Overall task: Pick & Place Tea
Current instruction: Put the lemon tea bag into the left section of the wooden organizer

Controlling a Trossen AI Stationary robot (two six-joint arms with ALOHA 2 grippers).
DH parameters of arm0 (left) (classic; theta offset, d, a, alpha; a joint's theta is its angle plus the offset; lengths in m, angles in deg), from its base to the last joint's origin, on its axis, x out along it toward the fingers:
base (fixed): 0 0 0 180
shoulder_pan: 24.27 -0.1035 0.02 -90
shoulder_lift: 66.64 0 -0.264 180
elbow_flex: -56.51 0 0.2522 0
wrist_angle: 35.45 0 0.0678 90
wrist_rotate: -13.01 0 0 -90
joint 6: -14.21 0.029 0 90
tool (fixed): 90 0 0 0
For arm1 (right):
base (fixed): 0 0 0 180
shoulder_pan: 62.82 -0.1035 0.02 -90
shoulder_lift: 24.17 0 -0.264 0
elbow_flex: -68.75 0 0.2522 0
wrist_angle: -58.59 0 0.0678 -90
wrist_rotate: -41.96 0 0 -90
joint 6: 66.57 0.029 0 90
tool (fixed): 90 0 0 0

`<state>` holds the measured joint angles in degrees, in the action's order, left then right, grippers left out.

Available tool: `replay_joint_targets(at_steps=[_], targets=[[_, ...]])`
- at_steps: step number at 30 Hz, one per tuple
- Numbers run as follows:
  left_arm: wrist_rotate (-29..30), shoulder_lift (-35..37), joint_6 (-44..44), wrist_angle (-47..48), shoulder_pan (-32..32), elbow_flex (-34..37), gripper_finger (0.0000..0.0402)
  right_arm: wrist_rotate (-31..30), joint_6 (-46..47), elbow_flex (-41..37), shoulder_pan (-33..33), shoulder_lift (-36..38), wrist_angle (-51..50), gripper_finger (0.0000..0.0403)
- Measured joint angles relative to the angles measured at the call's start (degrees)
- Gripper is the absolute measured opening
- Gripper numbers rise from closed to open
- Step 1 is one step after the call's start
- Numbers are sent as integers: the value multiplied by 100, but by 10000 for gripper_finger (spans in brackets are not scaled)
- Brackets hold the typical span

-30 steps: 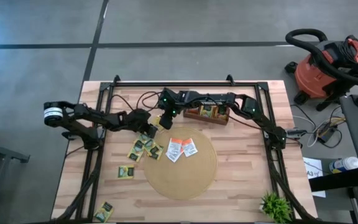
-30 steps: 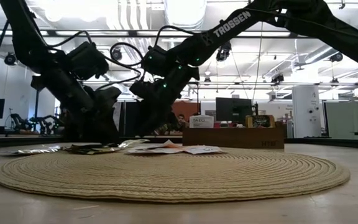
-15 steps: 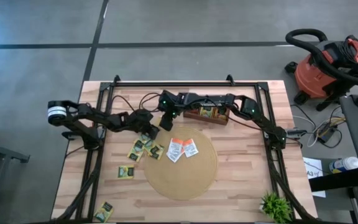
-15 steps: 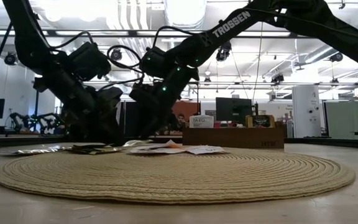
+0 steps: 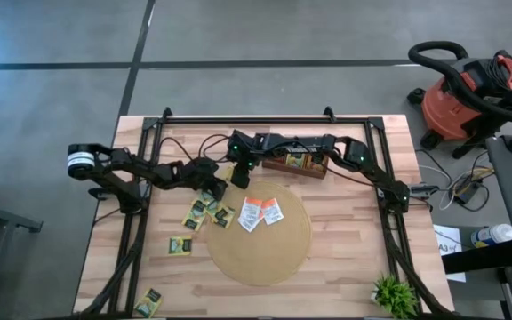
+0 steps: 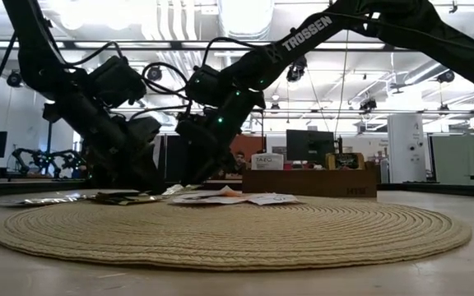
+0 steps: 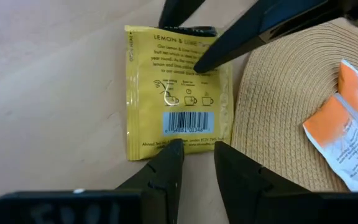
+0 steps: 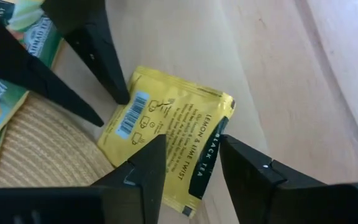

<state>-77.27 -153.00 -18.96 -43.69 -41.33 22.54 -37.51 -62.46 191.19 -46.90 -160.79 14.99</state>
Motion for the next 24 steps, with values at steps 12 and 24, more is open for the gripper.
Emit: replay_joint_targets(at_steps=[12, 24], targets=[[175, 2, 272, -68, -7, -2, 99, 230, -2, 0, 27, 4, 4, 33], [240, 1368, -17, 625, -13, 0, 99, 514, -697, 324, 405, 524, -315, 9]])
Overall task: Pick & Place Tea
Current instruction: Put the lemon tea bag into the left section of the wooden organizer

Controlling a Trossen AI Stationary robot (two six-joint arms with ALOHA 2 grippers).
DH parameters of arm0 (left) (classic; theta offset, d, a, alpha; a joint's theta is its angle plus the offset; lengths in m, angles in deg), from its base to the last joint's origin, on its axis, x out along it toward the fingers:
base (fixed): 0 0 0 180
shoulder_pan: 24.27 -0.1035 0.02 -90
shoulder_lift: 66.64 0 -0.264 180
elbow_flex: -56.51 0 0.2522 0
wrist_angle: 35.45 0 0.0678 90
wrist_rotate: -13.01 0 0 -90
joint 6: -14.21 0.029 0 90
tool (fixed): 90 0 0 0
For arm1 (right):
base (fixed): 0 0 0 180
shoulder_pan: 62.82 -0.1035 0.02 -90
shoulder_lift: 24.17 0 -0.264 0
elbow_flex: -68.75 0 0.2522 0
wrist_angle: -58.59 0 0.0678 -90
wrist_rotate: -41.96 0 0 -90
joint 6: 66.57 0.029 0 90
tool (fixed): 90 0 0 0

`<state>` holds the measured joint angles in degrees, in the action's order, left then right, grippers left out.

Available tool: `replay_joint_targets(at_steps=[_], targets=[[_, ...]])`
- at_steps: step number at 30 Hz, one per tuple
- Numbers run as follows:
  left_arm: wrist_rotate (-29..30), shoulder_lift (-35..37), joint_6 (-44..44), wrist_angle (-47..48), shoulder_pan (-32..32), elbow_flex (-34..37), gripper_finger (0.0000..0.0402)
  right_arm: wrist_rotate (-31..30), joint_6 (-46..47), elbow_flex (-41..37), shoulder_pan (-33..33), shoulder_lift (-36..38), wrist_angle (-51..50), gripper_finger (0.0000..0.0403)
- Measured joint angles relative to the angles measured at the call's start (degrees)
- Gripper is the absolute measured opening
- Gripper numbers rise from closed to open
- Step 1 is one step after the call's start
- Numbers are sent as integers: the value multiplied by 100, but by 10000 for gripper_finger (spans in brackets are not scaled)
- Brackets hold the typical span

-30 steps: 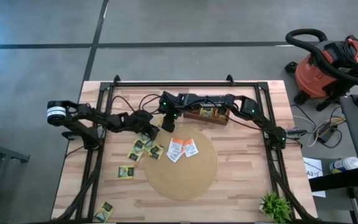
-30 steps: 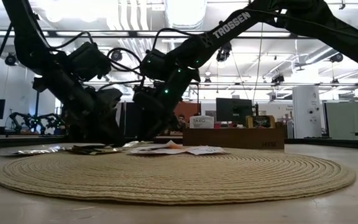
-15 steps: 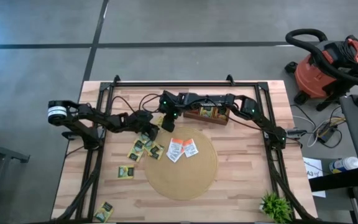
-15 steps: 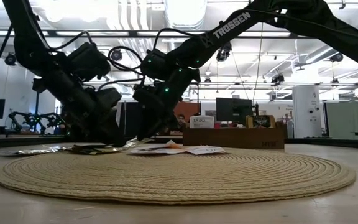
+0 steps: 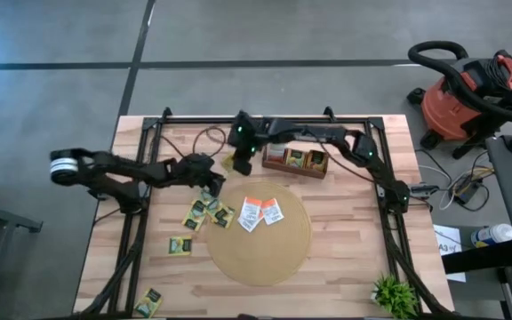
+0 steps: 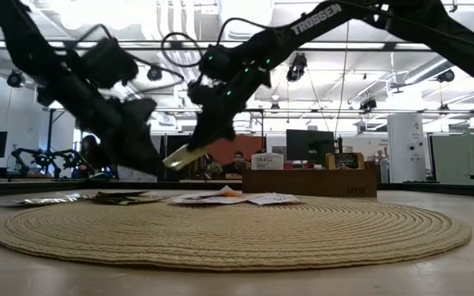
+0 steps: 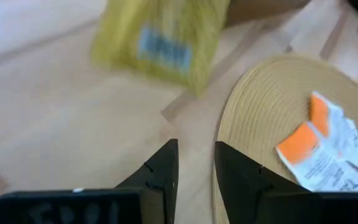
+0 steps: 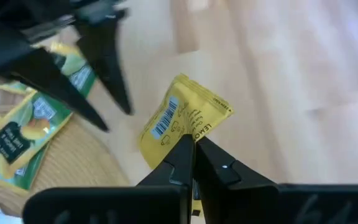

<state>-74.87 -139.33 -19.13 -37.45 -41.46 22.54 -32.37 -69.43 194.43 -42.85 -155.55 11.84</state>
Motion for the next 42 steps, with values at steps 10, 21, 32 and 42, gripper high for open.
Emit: replay_joint_targets(at_steps=[10, 21, 32, 42], targets=[[1204, 2021, -1209, 315, -196, -2, 99, -640, -2667, 25, 210, 978, -1027, 9], [-1260, 2240, -2236, -1780, -1916, -4, 99, -1118, -3703, 17, -219, 2259, -979, 9], [-3210, 1361, -4116, -4057, -2110, -29, 99, -1135, -3203, 19, -698, 3325, -827, 8], [-2443, 968, -4432, -4406, -993, -869, 99, -1131, -3572, 21, -1621, 3845, -696, 8]])
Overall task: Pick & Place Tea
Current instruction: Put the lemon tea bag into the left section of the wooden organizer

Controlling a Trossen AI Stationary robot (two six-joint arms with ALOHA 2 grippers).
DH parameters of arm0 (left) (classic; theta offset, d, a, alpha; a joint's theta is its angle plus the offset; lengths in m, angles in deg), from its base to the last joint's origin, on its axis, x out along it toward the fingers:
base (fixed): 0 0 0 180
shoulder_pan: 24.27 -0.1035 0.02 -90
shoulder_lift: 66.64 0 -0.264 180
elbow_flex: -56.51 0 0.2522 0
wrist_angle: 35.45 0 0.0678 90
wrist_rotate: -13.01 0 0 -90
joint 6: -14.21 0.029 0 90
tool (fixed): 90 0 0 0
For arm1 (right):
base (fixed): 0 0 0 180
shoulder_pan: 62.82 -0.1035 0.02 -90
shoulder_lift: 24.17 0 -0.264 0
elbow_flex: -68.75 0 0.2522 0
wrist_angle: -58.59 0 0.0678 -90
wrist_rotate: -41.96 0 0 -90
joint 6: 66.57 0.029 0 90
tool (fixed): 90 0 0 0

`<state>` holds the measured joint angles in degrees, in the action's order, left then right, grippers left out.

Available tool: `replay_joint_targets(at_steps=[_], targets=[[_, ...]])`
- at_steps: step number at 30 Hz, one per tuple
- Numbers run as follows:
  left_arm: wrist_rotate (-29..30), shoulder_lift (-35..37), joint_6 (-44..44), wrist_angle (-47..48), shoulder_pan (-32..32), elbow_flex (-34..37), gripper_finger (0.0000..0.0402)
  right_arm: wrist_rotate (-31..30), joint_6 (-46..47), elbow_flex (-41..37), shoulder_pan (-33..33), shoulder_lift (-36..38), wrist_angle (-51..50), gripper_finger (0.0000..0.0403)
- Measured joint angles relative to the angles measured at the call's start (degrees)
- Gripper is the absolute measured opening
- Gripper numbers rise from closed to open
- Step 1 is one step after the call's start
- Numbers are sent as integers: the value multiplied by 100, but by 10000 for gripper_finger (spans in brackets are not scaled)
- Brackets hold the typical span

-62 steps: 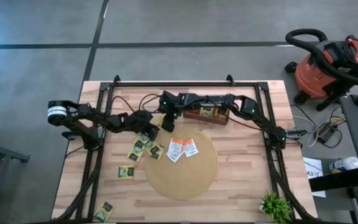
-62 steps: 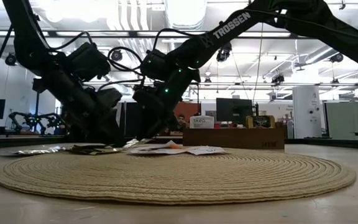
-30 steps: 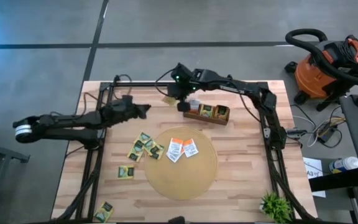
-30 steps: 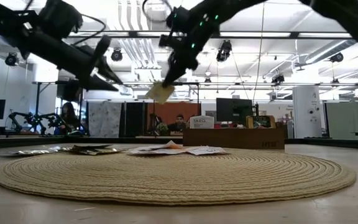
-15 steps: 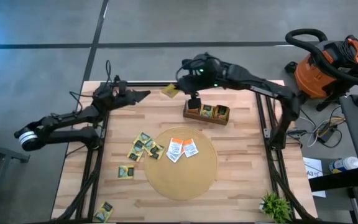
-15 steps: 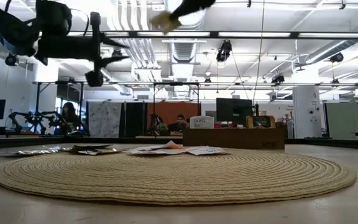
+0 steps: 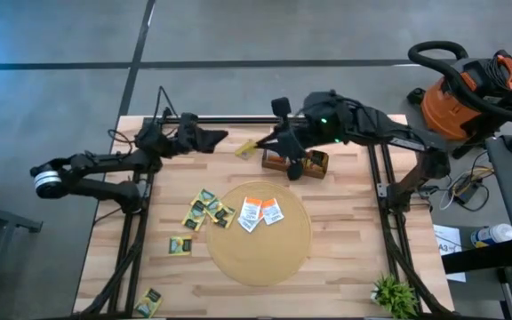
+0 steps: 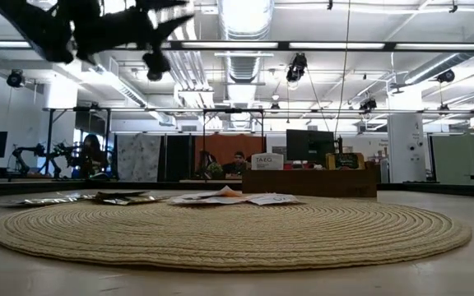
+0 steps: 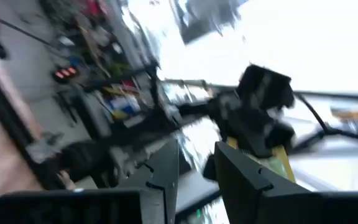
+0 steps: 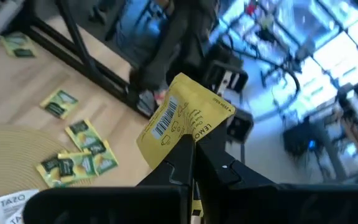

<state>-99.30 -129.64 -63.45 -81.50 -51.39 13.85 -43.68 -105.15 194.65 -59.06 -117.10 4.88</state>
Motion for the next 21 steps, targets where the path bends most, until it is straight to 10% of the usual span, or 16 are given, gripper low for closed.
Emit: replay_joint_targets(at_steps=[13, 21], targets=[[457, -766, 791, 233, 1223, -1329, 99, -81, -405, 22, -917, 501, 825, 8], [-241, -1222, 342, 72, 1273, -1912, 99, -443, -537, 22, -991, 512, 1409, 8]])
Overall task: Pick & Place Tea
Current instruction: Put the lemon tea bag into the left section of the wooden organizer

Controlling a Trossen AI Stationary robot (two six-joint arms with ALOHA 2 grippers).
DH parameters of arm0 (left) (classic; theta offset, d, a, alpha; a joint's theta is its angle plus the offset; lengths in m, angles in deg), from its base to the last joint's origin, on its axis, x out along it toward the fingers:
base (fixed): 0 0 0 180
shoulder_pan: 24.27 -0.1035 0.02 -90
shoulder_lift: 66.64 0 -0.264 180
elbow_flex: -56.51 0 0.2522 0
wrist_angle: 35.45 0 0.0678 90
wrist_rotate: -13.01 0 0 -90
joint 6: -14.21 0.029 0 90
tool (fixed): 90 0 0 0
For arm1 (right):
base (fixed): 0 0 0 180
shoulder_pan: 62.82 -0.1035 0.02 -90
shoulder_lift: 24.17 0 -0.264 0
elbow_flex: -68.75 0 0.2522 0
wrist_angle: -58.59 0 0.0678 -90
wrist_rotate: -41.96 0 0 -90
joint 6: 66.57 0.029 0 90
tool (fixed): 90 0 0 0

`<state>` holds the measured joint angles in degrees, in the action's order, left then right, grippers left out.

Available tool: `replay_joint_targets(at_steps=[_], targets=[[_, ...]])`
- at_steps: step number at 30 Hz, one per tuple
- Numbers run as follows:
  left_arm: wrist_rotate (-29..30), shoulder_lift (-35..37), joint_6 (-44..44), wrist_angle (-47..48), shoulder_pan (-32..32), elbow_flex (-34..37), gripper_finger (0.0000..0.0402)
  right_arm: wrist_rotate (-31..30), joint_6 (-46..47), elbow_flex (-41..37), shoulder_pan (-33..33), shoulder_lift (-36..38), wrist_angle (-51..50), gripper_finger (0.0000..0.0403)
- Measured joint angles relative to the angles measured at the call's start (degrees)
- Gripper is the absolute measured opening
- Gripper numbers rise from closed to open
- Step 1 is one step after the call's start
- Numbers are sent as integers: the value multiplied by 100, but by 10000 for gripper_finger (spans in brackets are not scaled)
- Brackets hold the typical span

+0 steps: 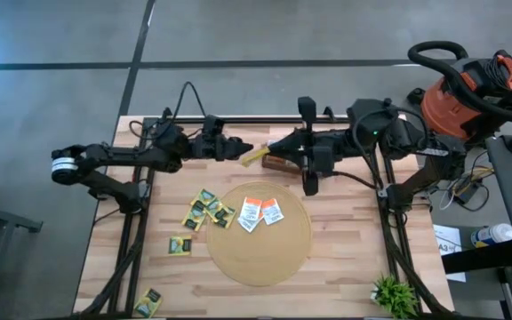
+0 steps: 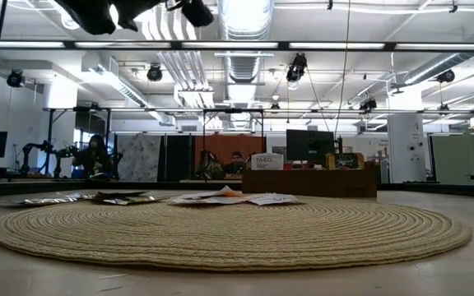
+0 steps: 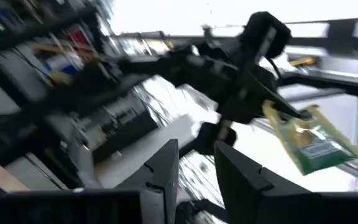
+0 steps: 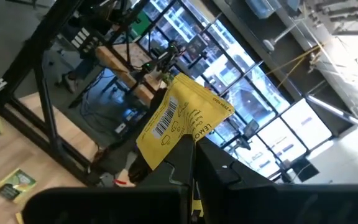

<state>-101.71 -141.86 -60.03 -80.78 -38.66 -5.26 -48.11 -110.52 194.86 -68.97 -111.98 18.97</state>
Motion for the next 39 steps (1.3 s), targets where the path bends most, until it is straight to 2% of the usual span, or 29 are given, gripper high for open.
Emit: replay_joint_targets(at_steps=[4, 11, 14, 16, 22, 32, 39], targets=[[-676, -250, -478, -25, 12, -482, 99, 73, -182, 0, 0, -5, -35, 8], [-1604, -463, -823, -111, 63, -1352, 99, 645, -220, 4, -27, 21, -10, 8], [-1827, -487, -1002, -95, 71, -1585, 99, 661, -309, 53, -40, 32, 9, 8], [-1874, -487, -1126, -89, 74, -1670, 99, 694, -421, 65, -46, 34, 40, 8], [-1756, -514, -1441, -89, 143, -1687, 99, 1310, -831, 79, -116, 31, 112, 8], [-1347, -921, -1417, -118, 519, -1691, 99, 1365, -890, 83, -98, -1, 322, 8], [-1332, -1198, -1432, -900, 603, -1966, 99, 1105, -1067, 80, -189, -37, 379, 8]])
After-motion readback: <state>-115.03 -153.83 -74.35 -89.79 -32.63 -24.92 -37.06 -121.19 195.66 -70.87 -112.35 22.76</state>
